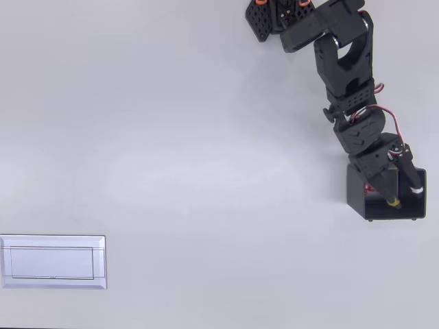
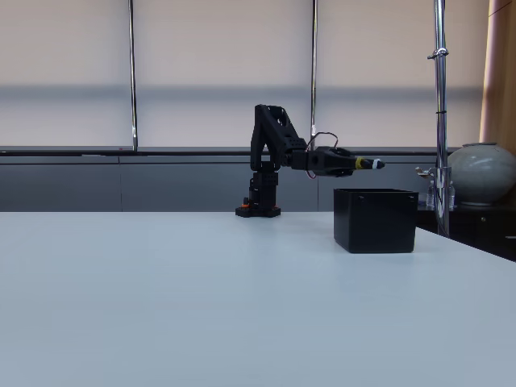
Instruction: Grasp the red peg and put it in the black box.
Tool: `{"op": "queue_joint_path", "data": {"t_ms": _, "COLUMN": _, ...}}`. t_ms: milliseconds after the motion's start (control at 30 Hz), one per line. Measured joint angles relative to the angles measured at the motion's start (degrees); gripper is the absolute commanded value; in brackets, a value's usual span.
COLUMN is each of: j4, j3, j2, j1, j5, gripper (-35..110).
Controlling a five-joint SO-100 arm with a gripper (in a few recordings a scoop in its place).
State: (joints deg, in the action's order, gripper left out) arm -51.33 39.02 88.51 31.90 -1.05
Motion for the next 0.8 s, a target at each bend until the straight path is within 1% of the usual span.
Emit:
{"op": "queue_joint_path", "data": {"t_ms": 133, "j4": 0.0, "j3": -2.1, "j2": -0.8, "j1": -0.4, "j5": 0.7, "gripper": 15}}
{"op": "queue_joint_path", "data": {"t_ms": 233, "j4": 0.3, "j3": -4.9, "j2": -4.7, "j1": -1.9, "j5": 1.6, "gripper": 15}}
{"op": "queue_joint_path", "data": {"t_ms": 433, "j4": 6.2, "j3": -8.5, "j2": -17.3, "j1": -6.4, "j5": 4.7, "gripper": 6}}
{"op": "queue_joint_path", "data": {"t_ms": 533, "j4": 12.6, "j3": -9.8, "j2": -24.9, "j1": -9.2, "j5": 6.8, "gripper": 0}}
{"op": "queue_joint_path", "data": {"t_ms": 600, "j4": 18.7, "j3": -9.9, "j2": -30.5, "j1": -11.3, "j5": 7.9, "gripper": 0}}
{"op": "queue_joint_path", "data": {"t_ms": 800, "j4": 42.2, "j3": -10.9, "j2": -46.1, "j1": -18.3, "j5": 7.8, "gripper": 0}}
